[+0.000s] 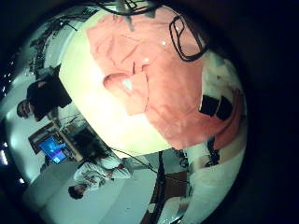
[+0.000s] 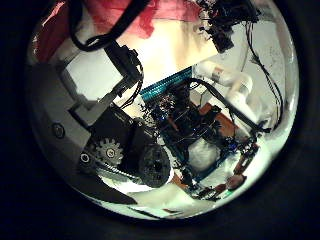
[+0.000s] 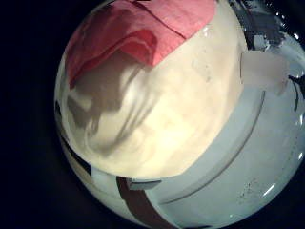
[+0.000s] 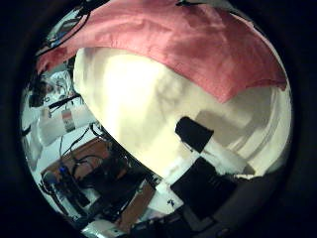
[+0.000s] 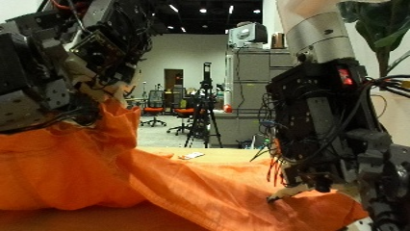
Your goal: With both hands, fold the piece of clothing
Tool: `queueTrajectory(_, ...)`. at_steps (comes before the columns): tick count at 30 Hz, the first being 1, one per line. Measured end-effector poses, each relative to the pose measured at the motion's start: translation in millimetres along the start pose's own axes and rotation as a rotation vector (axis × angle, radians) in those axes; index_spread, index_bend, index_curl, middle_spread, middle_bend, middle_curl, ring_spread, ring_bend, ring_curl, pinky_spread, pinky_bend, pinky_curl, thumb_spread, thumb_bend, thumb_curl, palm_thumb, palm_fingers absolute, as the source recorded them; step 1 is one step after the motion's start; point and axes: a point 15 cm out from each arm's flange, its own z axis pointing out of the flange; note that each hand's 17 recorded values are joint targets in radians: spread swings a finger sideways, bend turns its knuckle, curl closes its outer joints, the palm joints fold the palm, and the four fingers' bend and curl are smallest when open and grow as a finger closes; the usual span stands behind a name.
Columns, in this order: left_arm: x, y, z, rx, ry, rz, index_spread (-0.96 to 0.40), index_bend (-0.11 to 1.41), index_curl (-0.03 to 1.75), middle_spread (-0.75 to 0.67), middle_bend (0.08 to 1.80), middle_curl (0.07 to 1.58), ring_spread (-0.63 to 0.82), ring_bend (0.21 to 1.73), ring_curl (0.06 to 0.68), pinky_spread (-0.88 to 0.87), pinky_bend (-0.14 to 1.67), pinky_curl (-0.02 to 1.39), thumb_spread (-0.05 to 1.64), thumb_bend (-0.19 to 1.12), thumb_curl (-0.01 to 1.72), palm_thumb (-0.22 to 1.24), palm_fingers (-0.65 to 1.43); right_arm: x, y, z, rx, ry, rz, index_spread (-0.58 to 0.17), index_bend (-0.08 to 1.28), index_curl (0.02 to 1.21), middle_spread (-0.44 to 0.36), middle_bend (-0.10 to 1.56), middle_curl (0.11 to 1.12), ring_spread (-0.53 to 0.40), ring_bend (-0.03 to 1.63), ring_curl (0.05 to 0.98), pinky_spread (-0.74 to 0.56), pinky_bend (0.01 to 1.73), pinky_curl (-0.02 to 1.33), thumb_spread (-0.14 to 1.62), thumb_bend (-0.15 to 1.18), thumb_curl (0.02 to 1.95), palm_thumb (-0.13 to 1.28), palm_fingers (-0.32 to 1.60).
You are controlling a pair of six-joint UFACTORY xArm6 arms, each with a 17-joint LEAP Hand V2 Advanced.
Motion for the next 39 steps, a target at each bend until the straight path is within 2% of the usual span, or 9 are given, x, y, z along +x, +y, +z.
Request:
queueTrajectory(4, 0, -2, 2, -0.009, 0.002, 0.003, -0.37, 0.16, 1.65, -0.67, 0.77, 1.25, -0.45, 1.37, 0.531, -0.65, 1.20, 0.56, 0.99, -0.01, 0.80, 0.91, 0.99, 1, -1, -15, 0.043, 0.013, 0.003, -0.313, 0.22, 0.39, -0.054, 0.37, 0.38, -0.060, 0.54, 0.287, 0.01, 0.31, 0.30, 1.01, -0.03, 0.32, 0.62, 0.39)
queueTrajectory(17, 0, -2, 0, -0.013, 0.002, 0.002, -0.34, 0.16, 1.65, -0.68, 0.77, 1.25, -0.45, 1.37, 0.533, -0.66, 1.20, 0.56, 0.99, -0.01, 0.80, 0.91, 0.99, -2, 3, 30, -0.105, 0.010, -0.012, -0.310, 0.18, 0.38, -0.047, 0.31, 0.37, -0.054, 0.45, 0.256, 0.02, 0.27, 0.28, 0.99, -0.03, 0.31, 0.60, 0.36)
queueTrajectory(32, 0, -1, -1, -0.015, 0.004, 0.002, -0.31, 0.15, 1.66, -0.68, 0.77, 1.25, -0.45, 1.37, 0.534, -0.66, 1.19, 0.56, 0.99, -0.01, 0.80, 0.91, 0.99, -9, 9, 48, -0.175, 0.008, -0.042, -0.317, 0.18, 0.37, -0.067, 0.27, 0.37, -0.064, 0.39, 0.239, 0.06, 0.22, 0.27, 0.98, -0.03, 0.31, 0.56, 0.37)
queueTrajectory(36, 0, -1, -1, -0.013, 0.004, 0.000, -0.30, 0.15, 1.67, -0.68, 0.78, 1.25, -0.45, 1.37, 0.534, -0.66, 1.19, 0.56, 0.99, -0.01, 0.80, 0.91, 0.99, -12, 10, 51, -0.187, 0.008, -0.049, -0.308, 0.18, 0.36, -0.087, 0.30, 0.37, -0.090, 0.40, 0.237, 0.05, 0.20, 0.26, 0.97, -0.02, 0.31, 0.57, 0.44)
queueTrajectory(39, -1, 0, -1, -0.013, 0.004, -0.001, -0.30, 0.15, 1.67, -0.68, 0.77, 1.25, -0.45, 1.37, 0.533, -0.66, 1.19, 0.56, 0.99, -0.01, 0.80, 0.91, 0.99, -13, 9, 51, -0.185, 0.010, -0.053, -0.308, 0.19, 0.37, -0.124, 0.33, 0.38, -0.136, 0.45, 0.247, -0.01, 0.19, 0.24, 0.98, 0.00, 0.33, 0.65, 0.55)
